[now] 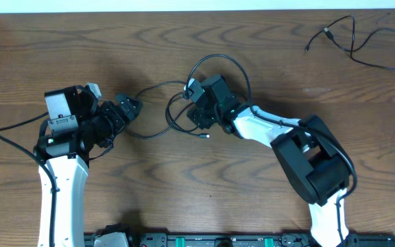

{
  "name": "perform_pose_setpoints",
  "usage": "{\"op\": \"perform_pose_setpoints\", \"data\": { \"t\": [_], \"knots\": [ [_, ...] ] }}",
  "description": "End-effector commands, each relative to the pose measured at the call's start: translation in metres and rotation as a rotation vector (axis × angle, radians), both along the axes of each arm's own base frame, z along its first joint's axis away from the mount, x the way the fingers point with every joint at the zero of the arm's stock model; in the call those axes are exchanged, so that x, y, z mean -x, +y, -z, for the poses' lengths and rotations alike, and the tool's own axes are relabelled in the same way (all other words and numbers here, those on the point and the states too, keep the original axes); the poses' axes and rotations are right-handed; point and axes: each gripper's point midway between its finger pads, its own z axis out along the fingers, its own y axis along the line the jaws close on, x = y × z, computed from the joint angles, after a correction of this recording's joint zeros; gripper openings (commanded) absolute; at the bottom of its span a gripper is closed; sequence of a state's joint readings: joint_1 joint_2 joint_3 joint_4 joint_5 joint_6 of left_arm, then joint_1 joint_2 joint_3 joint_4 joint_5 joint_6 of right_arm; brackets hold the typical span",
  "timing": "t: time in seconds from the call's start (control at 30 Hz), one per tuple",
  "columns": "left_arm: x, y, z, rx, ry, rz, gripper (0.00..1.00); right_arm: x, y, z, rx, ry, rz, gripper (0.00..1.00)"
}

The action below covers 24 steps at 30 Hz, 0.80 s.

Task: Untangle cables
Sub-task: 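Grasp the remaining black cable bundle at center with the right gripper, then carry the black cable bundle to the upper right with the right gripper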

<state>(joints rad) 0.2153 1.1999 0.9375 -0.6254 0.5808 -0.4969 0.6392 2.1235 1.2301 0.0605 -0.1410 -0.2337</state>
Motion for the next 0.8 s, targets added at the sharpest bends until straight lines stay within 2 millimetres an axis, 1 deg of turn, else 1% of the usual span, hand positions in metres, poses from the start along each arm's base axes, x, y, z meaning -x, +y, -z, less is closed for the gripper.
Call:
{"op": "perform_pose_setpoints", "data": {
  "t": [0.0, 0.03, 0.07, 0.1, 0.2, 0.27, 0.37, 0.4, 0.47, 0.53, 0.57, 0.63, 0.67, 0.77],
  "knots": [
    [0.000, -0.001, -0.007, 0.004, -0.020, 0.008, 0.97, 0.003, -0.016, 0.038, 0.095, 0.042, 0.058, 0.35],
    [0.000, -0.001, -0.007, 0.004, -0.020, 0.008, 0.96, 0.006, -0.019, 0.043, 0.104, 0.063, 0.070, 0.25],
    [0.000, -0.001, -0.007, 0.004, -0.020, 0.008, 0.96, 0.009, -0.022, 0.049, 0.116, 0.088, 0.079, 0.11],
    [0.000, -0.001, -0.007, 0.004, -0.020, 0.008, 0.96, 0.013, -0.025, 0.053, 0.123, 0.114, 0.092, 0.01],
    [0.000, -0.001, -0.007, 0.004, -0.020, 0.008, 0.96, 0.025, -0.034, 0.057, 0.154, 0.181, 0.118, 0.01],
    [0.000, -0.001, -0.006, 0.004, -0.019, 0.008, 0.96, 0.034, -0.051, 0.055, 0.200, 0.237, 0.171, 0.01],
    [0.000, -0.001, -0.006, 0.004, -0.017, 0.008, 0.96, 0.036, -0.080, 0.041, 0.249, 0.284, 0.282, 0.01],
    [0.001, -0.001, -0.005, 0.005, -0.013, 0.008, 0.96, 0.035, -0.097, 0.030, 0.271, 0.295, 0.321, 0.01],
    [0.002, -0.001, -0.005, 0.007, -0.008, 0.008, 0.96, 0.030, -0.120, 0.014, 0.290, 0.293, 0.373, 0.01],
    [0.004, -0.002, -0.003, 0.009, 0.003, 0.008, 0.96, 0.021, -0.152, -0.004, 0.320, 0.273, 0.446, 0.01],
    [0.005, -0.002, -0.003, 0.010, 0.006, 0.008, 0.96, 0.017, -0.166, -0.010, 0.336, 0.265, 0.470, 0.01],
    [0.006, -0.002, -0.002, 0.011, 0.014, 0.008, 0.96, 0.010, -0.202, -0.019, 0.374, 0.258, 0.527, 0.01],
    [0.007, -0.002, -0.001, 0.013, 0.021, 0.008, 0.96, 0.007, -0.228, -0.022, 0.392, 0.269, 0.569, 0.01],
    [0.010, -0.003, 0.001, 0.017, 0.037, 0.007, 0.96, 0.004, -0.279, -0.019, 0.414, 0.312, 0.643, 0.01]
  ]
}}
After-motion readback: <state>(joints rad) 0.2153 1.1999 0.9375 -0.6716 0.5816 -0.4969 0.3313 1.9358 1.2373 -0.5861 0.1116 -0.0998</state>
